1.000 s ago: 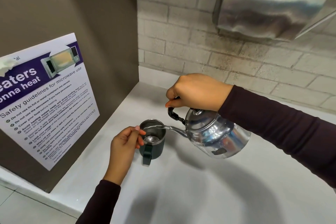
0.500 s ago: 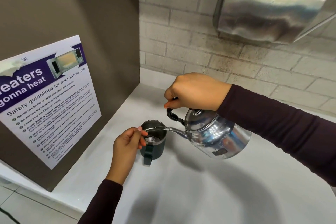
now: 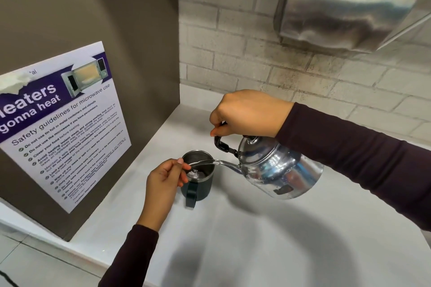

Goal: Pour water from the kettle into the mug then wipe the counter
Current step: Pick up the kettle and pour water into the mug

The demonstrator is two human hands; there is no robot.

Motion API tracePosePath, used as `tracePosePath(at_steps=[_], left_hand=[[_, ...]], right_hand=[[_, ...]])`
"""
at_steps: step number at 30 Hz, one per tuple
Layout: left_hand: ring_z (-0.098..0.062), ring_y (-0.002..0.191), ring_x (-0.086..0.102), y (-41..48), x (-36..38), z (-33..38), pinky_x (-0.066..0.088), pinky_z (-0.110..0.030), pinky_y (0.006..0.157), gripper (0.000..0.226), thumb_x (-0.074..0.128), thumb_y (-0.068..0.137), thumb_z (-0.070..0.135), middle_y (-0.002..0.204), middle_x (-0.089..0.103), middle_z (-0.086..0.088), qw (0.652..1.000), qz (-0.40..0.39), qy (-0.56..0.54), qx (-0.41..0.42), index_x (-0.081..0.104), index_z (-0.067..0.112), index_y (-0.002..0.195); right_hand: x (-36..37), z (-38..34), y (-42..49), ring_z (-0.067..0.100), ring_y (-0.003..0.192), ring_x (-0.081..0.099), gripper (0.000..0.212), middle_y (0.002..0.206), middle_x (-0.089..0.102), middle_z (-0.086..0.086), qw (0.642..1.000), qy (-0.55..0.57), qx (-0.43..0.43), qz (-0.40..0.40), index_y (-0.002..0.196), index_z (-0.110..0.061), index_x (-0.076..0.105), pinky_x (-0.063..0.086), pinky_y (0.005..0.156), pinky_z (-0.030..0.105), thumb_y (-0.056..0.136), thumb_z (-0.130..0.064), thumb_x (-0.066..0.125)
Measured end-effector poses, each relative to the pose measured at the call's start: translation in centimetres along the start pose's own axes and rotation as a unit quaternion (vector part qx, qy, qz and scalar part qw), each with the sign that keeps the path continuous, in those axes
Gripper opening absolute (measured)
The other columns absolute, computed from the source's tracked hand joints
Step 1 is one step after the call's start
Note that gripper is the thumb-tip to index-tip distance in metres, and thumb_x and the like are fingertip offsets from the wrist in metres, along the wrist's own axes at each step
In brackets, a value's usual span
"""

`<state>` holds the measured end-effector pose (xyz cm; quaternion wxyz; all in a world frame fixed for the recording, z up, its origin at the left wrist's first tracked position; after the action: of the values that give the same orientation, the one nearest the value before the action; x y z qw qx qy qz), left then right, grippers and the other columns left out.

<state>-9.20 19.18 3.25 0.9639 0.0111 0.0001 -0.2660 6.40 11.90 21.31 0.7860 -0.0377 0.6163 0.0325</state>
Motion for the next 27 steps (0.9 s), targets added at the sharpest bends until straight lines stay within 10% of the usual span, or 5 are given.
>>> tracePosePath(at_steps=[15,27], left_hand=[[-0.001,0.048,0.049,0.4,0.6,-0.3,0.043,-0.009,0.053,0.033,0.048,0.096,0.019,0.048,0.059,0.007,1.000,-0.025,0.000,0.012,0.068,0.013,0.070],[0.001,0.046,0.048,0.5,3.3,-0.8,0.042,-0.008,0.053,0.032,0.049,0.095,0.019,0.047,0.058,0.010,0.997,-0.069,-0.007,0.016,0.067,0.015,0.068]], right_hand=[[0.4,0.2,-1.7,0.010,0.040,0.023,0.052,0.044,0.024,-0.004,1.000,-0.008,0.022,0.017,0.052,-0.020,0.026,0.014,0.041,0.023,0.089,-0.037,0.058],[4.8,2.6,-10.2,0.023,0.056,0.062,0.026,0.062,0.071,0.006,0.934,0.179,0.253,0.175,0.080,-0.017,0.072,0.051,0.053,0.035,0.084,-0.042,0.063]])
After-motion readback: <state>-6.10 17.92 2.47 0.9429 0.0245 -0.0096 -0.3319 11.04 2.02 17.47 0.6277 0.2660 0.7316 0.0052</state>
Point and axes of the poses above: each hand's wrist, its own y-axis towards the middle knuckle, its own x-axis out of the palm, z = x × y, the point moved 1 cm from there along y, towards the middle knuckle
